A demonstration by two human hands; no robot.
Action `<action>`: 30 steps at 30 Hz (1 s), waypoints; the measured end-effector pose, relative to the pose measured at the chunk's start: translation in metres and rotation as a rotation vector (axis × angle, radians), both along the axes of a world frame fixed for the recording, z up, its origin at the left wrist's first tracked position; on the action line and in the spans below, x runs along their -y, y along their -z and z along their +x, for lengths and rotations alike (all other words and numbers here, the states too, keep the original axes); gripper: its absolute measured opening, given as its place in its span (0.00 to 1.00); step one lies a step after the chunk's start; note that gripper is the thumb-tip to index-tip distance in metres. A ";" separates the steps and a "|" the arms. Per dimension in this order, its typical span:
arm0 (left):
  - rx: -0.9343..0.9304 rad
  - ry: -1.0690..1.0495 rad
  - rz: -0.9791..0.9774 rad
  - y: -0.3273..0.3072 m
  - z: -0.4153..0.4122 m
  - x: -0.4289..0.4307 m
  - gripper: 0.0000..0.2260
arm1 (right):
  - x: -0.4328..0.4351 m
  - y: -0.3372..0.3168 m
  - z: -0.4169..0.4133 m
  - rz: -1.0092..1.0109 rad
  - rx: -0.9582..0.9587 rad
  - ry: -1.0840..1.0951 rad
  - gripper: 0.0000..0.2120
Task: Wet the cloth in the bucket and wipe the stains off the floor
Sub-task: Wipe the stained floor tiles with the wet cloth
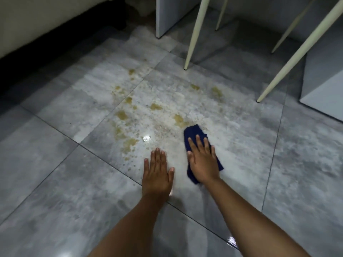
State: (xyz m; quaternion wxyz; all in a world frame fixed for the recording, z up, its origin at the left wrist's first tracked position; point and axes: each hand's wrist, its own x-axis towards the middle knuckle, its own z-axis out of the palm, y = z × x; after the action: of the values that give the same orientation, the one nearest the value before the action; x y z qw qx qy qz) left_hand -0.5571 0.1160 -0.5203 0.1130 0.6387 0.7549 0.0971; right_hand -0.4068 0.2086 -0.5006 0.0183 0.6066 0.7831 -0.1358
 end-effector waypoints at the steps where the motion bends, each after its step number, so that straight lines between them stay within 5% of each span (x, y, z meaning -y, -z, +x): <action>1: 0.005 0.001 0.004 0.000 -0.001 0.000 0.29 | -0.012 0.001 0.008 -0.003 -0.002 0.056 0.25; 6: 0.021 -0.080 0.020 -0.002 0.015 -0.008 0.30 | 0.016 0.006 0.042 0.095 -0.017 0.392 0.24; 12: 0.036 -0.032 0.035 -0.004 0.055 -0.047 0.29 | -0.003 0.004 0.054 -0.003 0.010 -0.159 0.27; 18: 0.031 -0.021 0.043 0.001 0.090 -0.106 0.30 | -0.072 0.007 0.103 0.039 0.016 0.195 0.24; 25: -0.023 -0.104 0.068 0.008 0.102 -0.120 0.28 | -0.124 0.005 0.077 0.008 -0.101 -0.179 0.23; 30: -0.015 -0.114 0.016 0.005 0.105 -0.120 0.29 | -0.207 0.012 0.091 0.092 -0.096 0.118 0.23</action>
State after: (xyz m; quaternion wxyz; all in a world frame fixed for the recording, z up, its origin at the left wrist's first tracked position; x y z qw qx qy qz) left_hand -0.4520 0.2363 -0.5248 0.0963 0.5964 0.7900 0.1046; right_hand -0.3161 0.4157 -0.5130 -0.0555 0.6445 0.7515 -0.1295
